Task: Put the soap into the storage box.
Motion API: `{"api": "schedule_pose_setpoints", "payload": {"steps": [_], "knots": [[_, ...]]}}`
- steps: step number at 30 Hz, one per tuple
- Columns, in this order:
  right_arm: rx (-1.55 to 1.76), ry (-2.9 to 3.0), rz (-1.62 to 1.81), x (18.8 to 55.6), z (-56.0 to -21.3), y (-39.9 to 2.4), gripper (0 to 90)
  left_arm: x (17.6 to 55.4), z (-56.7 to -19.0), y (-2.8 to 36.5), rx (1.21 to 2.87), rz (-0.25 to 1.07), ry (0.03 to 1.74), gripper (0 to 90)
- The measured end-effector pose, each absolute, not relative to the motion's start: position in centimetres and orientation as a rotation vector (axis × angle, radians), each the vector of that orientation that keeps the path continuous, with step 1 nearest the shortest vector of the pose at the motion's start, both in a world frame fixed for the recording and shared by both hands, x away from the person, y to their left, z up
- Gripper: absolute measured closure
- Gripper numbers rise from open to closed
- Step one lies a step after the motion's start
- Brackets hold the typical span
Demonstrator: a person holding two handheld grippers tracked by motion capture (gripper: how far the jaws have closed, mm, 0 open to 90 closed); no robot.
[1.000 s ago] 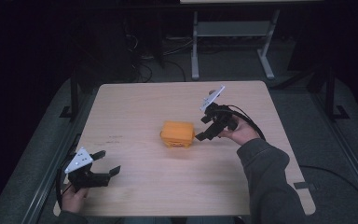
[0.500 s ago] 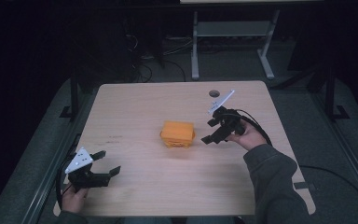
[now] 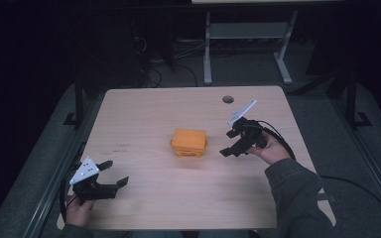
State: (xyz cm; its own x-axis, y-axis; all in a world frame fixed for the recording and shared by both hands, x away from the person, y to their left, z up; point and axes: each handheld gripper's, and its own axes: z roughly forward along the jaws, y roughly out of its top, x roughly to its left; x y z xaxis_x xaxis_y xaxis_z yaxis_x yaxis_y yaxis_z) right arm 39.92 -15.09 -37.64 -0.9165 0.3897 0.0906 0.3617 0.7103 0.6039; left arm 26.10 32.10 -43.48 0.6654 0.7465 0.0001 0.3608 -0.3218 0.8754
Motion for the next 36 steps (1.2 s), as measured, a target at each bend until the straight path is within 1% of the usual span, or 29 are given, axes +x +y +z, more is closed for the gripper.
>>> {"api": "schedule_pose_setpoints", "payload": {"steps": [29,36], "knots": [[0.692,2.850,0.988,37.2,-38.7,-18.1,18.4,26.1,-43.6,32.0,1.933,0.508,0.871,14.2],[0.738,2.843,1.001,36.0,-39.1,-18.9,18.7,26.1,-43.6,32.0,1.936,0.507,0.872,14.3]]}}
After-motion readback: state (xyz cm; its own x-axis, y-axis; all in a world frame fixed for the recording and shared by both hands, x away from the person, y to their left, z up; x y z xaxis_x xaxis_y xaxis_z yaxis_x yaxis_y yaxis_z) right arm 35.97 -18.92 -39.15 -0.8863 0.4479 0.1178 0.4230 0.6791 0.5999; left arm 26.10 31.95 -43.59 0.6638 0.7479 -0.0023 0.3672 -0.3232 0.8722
